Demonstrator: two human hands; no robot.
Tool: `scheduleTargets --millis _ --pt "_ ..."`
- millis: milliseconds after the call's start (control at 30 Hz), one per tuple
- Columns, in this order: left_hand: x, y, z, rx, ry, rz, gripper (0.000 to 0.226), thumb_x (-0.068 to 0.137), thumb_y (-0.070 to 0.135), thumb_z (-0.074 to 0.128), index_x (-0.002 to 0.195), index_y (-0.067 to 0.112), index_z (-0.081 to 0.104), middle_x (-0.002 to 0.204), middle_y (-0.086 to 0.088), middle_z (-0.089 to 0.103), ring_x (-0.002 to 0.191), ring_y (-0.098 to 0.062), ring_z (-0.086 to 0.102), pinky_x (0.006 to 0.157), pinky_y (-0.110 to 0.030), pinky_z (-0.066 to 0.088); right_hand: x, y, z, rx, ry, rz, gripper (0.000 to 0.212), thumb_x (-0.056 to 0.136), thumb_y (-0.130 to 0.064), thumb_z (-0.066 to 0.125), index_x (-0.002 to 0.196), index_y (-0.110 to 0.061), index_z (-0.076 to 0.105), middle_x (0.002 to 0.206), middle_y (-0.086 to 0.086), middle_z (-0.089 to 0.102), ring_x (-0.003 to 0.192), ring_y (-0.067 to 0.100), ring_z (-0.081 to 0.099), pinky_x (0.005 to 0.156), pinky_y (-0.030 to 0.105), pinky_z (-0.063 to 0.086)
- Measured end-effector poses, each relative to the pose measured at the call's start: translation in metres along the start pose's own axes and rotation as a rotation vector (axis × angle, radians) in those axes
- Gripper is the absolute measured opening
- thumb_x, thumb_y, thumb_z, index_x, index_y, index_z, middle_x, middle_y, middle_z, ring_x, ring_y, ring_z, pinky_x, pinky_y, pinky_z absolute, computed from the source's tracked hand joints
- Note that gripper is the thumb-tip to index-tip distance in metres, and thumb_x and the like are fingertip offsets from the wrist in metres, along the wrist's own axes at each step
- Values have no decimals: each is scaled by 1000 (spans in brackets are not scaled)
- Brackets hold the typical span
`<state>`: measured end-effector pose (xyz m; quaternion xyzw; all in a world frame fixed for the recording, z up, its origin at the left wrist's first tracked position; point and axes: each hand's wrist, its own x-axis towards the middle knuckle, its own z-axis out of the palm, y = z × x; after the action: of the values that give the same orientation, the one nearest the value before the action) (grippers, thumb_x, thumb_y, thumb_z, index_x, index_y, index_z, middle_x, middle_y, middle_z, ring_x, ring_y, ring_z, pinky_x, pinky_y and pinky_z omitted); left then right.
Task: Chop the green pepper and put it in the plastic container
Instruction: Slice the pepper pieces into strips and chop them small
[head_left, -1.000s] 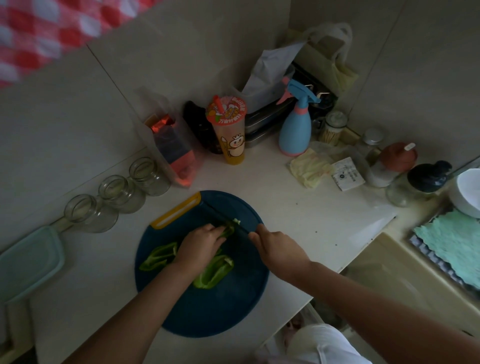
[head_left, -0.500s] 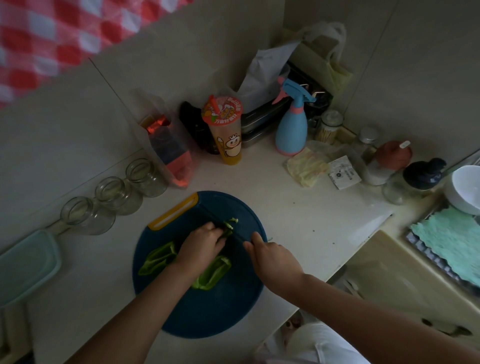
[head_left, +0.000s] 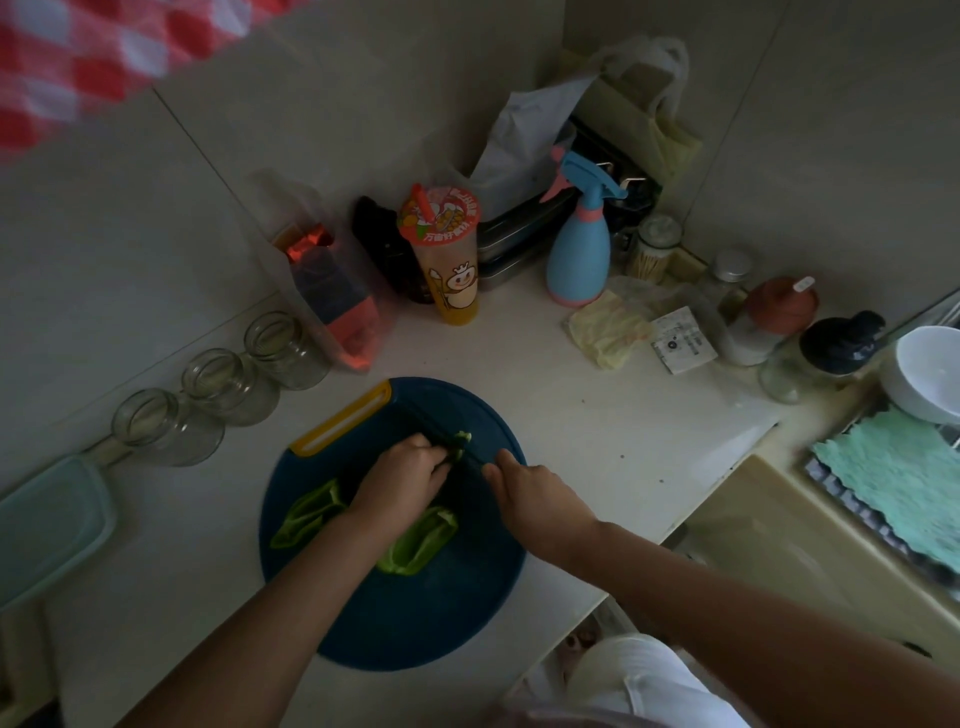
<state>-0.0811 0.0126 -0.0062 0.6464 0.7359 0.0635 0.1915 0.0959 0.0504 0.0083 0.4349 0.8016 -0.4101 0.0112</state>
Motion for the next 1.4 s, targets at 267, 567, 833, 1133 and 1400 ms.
scheduleTargets --millis 267,567,833,1133,1400 --pt "-1 -3 3 -57 20 25 34 89 20 63 122 11 63 99 -13 61 89 -27 61 75 -30 47 8 2 -20 180 -81 37 38 104 -35 23 90 -8 46 76 6 50 64 14 45 52 21 32" --pt "1 -6 3 -57 31 73 27 84 15 68 109 6 69 90 -16 62 81 -31 63 70 -34 51 13 1 -8 134 -72 27 34 104 -33 24 93 -7 43 74 9 49 73 28 52 66 29 36" --pt "-9 2 3 -79 -6 -23 27 92 20 56 116 12 65 99 -13 58 91 -27 59 71 -27 40 27 -16 17 86 42 66 35 103 -38 20 108 -13 44 88 13 62 82 31 60 67 32 38" --pt "-13 3 8 -56 16 -58 31 93 20 55 121 12 62 103 -15 62 94 -28 60 79 -36 49 7 -4 3 118 29 80 39 103 -39 25 95 -8 47 82 12 54 83 34 58 74 41 45" --pt "-7 4 3 80 -18 -117 27 93 28 54 106 8 67 106 -13 63 97 -28 60 79 -35 46 -14 -1 12 -104 61 -29 32 102 -43 22 91 -17 34 61 -2 40 63 25 48 61 37 42"
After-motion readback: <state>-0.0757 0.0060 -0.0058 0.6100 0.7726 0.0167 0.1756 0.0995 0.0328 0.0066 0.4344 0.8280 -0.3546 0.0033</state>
